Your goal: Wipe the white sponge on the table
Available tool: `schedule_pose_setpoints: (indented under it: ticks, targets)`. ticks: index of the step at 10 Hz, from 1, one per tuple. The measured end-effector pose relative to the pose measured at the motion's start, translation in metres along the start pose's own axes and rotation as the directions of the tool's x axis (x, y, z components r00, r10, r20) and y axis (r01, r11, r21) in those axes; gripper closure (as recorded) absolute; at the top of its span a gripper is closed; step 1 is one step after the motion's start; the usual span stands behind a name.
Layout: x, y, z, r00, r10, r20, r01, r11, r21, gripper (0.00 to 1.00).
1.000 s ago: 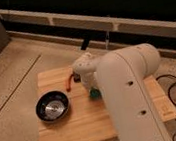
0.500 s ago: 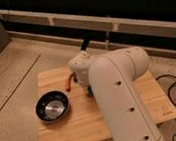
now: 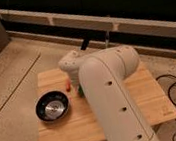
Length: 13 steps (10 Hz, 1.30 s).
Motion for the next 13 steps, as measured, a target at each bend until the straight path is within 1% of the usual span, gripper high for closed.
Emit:
schedule_pose_setpoints:
  ticks: [2, 3, 4, 5, 7, 8, 9, 10, 11, 12, 13]
  targets:
    - [0.001, 0.026, 0.004, 1.0, -0.016, 0.01, 0.016, 0.999, -0.03, 1.0]
    - [0.004, 0.032, 0.009, 1.0, -0.011, 0.011, 0.011, 0.999, -0.046, 1.0]
    - [0.004, 0.036, 0.009, 1.0, -0.009, 0.011, 0.009, 0.999, -0.053, 1.0]
    - [0.009, 0.041, 0.011, 1.0, -0.01, 0.01, 0.011, 0.999, -0.051, 1.0]
    - [0.031, 0.043, 0.009, 1.0, -0.023, -0.004, 0.023, 1.0, -0.011, 1.0]
    - [0.042, 0.04, 0.002, 1.0, -0.019, 0.005, 0.019, 1.0, 0.005, 1.0]
    - [0.053, 0.037, -0.012, 0.999, -0.01, 0.037, 0.01, 1.0, 0.016, 1.0]
    - [0.061, 0.037, -0.017, 0.999, -0.006, 0.053, 0.005, 1.0, 0.019, 1.0]
    - [0.074, 0.04, -0.019, 0.998, -0.003, 0.059, 0.002, 1.0, 0.017, 1.0]
    - [0.086, 0.041, -0.018, 0.998, 0.01, 0.059, -0.01, 1.0, 0.011, 1.0]
    - [0.103, 0.032, -0.013, 0.998, 0.036, 0.043, -0.036, 0.999, 0.012, 1.0]
